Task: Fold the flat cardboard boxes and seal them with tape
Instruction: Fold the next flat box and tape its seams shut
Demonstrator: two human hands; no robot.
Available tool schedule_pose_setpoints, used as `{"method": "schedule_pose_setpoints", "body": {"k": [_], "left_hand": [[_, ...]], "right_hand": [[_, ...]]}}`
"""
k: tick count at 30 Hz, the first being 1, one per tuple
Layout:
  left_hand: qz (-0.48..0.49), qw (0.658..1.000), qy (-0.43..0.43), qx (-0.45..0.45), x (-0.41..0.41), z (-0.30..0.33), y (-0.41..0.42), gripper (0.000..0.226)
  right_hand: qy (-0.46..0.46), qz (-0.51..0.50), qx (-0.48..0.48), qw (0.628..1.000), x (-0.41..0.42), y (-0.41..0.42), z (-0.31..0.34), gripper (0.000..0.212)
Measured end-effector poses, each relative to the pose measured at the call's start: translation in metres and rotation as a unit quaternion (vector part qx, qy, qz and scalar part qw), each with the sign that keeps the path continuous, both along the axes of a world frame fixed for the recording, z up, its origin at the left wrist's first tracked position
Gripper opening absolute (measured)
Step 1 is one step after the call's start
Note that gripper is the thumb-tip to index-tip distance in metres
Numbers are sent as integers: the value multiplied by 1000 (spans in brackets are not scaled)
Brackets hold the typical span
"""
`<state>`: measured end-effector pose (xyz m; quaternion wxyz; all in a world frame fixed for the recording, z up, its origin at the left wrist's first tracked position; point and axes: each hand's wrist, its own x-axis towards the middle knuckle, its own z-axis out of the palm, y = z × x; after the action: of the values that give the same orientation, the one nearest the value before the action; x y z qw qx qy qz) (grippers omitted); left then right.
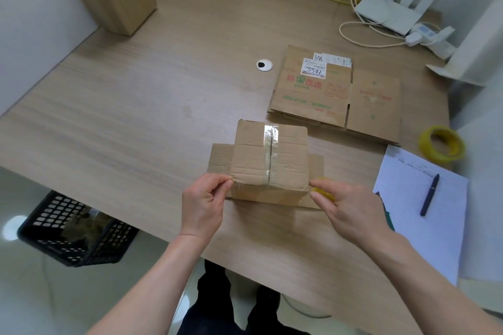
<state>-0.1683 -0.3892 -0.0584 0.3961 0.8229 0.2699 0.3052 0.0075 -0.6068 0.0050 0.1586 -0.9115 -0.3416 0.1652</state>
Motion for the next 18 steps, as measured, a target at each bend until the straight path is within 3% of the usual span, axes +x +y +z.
{"method": "schedule_pose_setpoints", "body": {"k": [9, 18], "left_hand": [[-3, 999, 10, 36, 3, -3, 4, 9], [15, 999, 47, 3, 11, 3, 7, 8]], "right_hand": [[5, -24, 6, 1000, -4, 3, -7, 41], [4, 13, 34, 999, -3, 9, -9, 45]]}}
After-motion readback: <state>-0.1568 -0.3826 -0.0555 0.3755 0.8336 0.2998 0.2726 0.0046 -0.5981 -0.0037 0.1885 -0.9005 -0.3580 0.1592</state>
